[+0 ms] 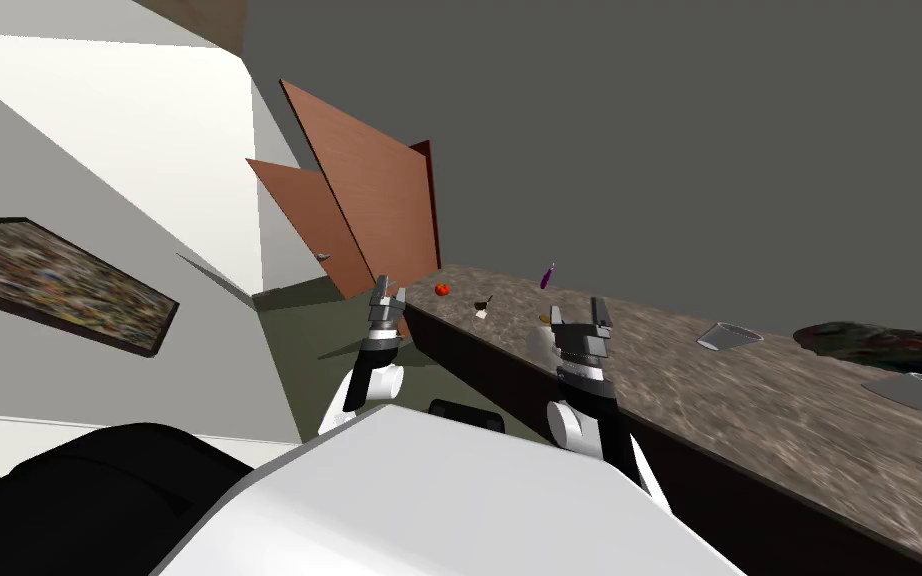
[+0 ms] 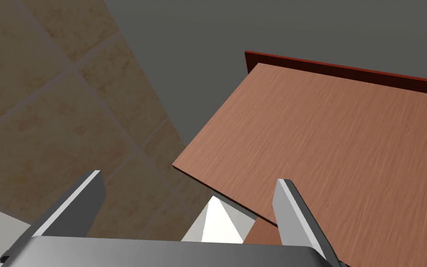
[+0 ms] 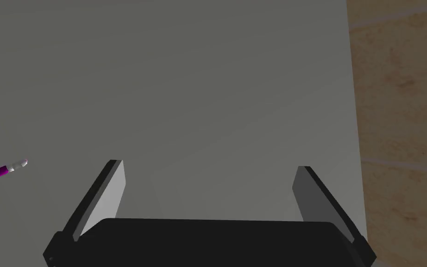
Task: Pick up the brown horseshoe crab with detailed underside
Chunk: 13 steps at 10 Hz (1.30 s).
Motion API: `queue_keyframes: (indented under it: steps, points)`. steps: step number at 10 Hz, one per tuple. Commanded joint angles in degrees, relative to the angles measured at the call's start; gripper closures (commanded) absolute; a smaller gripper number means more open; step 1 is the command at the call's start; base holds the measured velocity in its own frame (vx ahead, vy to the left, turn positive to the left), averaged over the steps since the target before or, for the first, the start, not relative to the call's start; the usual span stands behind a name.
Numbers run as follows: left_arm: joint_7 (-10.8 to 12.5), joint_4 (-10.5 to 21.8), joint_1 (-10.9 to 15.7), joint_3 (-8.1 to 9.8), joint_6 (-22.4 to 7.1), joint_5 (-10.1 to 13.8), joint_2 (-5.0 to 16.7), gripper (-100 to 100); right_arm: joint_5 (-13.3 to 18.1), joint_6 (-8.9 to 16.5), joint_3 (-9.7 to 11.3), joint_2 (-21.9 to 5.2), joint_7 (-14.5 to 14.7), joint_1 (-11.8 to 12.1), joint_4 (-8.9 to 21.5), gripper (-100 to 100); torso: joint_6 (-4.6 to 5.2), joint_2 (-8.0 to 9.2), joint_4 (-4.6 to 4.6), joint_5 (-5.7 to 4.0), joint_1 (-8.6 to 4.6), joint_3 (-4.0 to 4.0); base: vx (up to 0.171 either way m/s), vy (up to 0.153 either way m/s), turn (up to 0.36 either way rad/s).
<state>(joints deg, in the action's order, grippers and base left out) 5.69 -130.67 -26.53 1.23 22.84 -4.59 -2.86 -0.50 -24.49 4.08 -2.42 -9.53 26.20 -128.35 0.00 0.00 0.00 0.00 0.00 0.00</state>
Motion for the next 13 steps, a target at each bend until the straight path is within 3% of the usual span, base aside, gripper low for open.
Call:
queue_keyframes:
  steps: [1, 8, 13]
  points:
    - [0.0, 0.0, 0.0, 0.0, 0.0, 0.0, 0.0, 0, 0.7, -0.1, -0.6, -2.7, 1.9, 0.2, 0.4, -100, 0.0, 0.0, 0.0, 0.0, 0.0, 0.0, -0.032, 0.06, 0.152]
    - [0.0, 0.0, 0.0, -0.01, 0.0, 0.0, 0.0, 0, 4.6, -0.6, -4.0, -11.3, 12.2, 1.7, 2.8, -100, -0.01, 0.24, 0.06, 0.08, 0.35, 0.14, -0.072, 0.115, 0.16]
    - [0.0, 0.0, 0.0, -0.01, 0.0, 0.0, 0.0, 0, 6.6, -0.8, -5.6, -14.3, 18.3, 2.4, 4.1, -100, -0.01, 0.33, 0.07, 0.1, 0.44, 0.19, -0.06, 0.111, 0.123]
